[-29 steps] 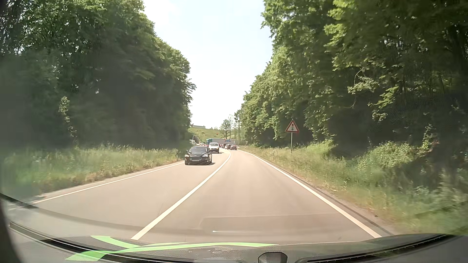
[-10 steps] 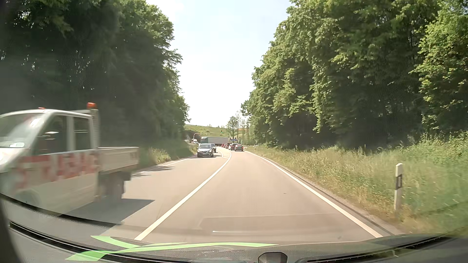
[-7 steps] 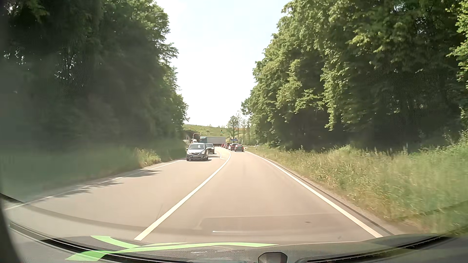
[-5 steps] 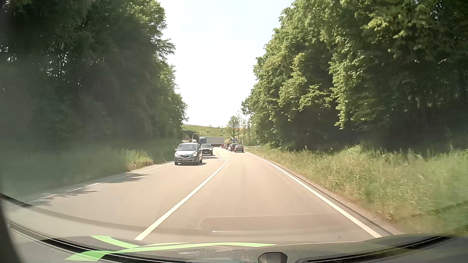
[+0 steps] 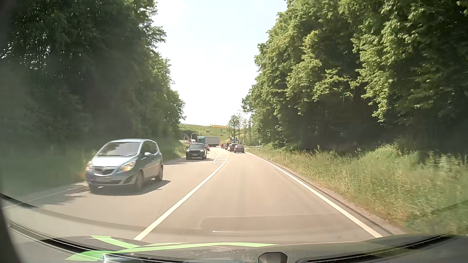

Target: Follow the waypoints while adhering to traffic rules and regulations

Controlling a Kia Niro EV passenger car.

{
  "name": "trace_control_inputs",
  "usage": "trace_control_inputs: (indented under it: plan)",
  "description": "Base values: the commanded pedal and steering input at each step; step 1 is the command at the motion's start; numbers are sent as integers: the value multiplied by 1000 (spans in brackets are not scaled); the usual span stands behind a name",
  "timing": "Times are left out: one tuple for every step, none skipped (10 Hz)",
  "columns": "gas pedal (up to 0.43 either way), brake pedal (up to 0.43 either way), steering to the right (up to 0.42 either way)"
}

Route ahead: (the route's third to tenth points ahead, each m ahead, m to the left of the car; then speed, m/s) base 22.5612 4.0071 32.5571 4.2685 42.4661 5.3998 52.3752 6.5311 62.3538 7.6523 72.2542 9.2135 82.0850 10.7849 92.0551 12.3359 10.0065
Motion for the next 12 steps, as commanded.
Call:
trace_control_inputs:
  plan:
    - [0,110,-5]
    - [0,134,-4]
    - [0,140,-4]
    - [0,140,-4]
    - [0,159,-4]
    - [0,171,-4]
    - [0,171,-5]
    - [0,165,-4]
    - [0,165,-4]
    - [0,165,-4]
    - [0,152,-5]
    - [0,116,-4]
